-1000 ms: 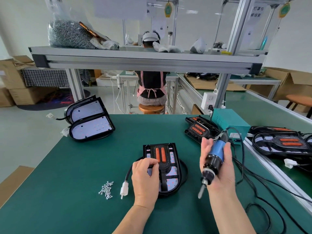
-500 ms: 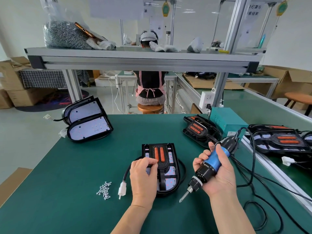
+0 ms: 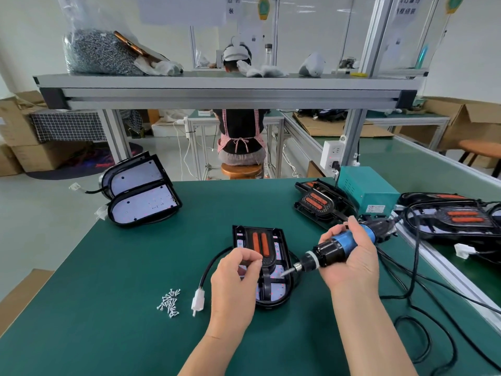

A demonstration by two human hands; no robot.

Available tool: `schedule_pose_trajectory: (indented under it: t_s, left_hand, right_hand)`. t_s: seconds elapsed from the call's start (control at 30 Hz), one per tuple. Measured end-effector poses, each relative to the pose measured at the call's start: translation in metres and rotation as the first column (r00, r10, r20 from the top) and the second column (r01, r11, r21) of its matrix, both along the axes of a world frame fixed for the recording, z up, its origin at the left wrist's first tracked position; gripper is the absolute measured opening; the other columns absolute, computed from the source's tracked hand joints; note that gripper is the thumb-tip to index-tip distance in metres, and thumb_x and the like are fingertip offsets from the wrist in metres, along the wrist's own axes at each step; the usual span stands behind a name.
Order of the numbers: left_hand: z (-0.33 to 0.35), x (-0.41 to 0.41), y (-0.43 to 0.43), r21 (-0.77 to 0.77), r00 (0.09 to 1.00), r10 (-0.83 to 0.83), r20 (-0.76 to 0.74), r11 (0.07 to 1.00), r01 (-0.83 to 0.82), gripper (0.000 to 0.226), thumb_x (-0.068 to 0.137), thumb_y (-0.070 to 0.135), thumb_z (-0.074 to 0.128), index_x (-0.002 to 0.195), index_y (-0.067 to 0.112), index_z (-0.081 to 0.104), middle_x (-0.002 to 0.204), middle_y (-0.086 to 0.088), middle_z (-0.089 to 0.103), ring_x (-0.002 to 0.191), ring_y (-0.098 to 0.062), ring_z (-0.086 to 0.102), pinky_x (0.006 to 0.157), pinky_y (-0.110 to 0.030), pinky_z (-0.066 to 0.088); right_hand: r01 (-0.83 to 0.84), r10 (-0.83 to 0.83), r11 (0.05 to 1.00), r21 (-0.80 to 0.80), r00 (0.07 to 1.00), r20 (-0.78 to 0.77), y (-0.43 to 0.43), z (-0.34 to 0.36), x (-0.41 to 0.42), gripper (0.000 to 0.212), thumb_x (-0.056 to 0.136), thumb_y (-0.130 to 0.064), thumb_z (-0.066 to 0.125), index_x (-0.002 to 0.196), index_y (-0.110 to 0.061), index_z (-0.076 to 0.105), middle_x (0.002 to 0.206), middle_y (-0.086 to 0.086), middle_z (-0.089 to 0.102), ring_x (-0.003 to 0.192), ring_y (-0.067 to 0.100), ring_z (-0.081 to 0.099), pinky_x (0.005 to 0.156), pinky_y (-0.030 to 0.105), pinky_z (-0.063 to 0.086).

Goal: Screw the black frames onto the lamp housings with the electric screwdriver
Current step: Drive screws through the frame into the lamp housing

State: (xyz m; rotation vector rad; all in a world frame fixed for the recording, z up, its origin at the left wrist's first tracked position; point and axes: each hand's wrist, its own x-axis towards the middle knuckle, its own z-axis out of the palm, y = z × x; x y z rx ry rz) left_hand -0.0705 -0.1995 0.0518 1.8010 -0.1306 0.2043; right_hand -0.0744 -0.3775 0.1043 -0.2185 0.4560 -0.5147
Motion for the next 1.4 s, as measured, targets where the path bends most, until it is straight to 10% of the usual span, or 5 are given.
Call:
schedule_pose_trajectory:
  t_s: [0.9, 1.4]
  left_hand:
    - [0.011, -0.022, -0.004, -0.326, 0.977, -0.198, -0.080, 0.931, 0.163, 0.036, 0.088, -0.004, 0.069, 0.077, 0.030, 0.073, 0.073, 0.009, 0.068, 0.070, -0.009, 0.058, 0.063, -0.016, 0.049]
    - [0.010, -0.030, -0.006, 0.011, 0.999, -0.047, 0.015, 0.999, 0.047, 0.041, 0.086, 0.003, 0.073, 0.079, 0.043, 0.066, 0.090, 0.005, 0.065, 0.083, -0.005, 0.062, 0.072, -0.009, 0.044]
  right_hand:
    - [0.172, -0.176, 0.973, -0.155, 0.984, -0.013, 0.005, 0.005, -0.005, 0.019, 0.088, -0.012, 0.074, 0.091, -0.015, 0.056, 0.064, -0.005, 0.055, 0.053, 0.008, 0.053, 0.059, 0.023, 0.051]
    - [0.188, -0.202, 0.951, -0.246, 0.979, -0.034, 0.006, 0.000, -0.007, 0.024, 0.088, -0.013, 0.075, 0.102, -0.016, 0.055, 0.068, -0.005, 0.055, 0.056, 0.008, 0.053, 0.062, 0.024, 0.051]
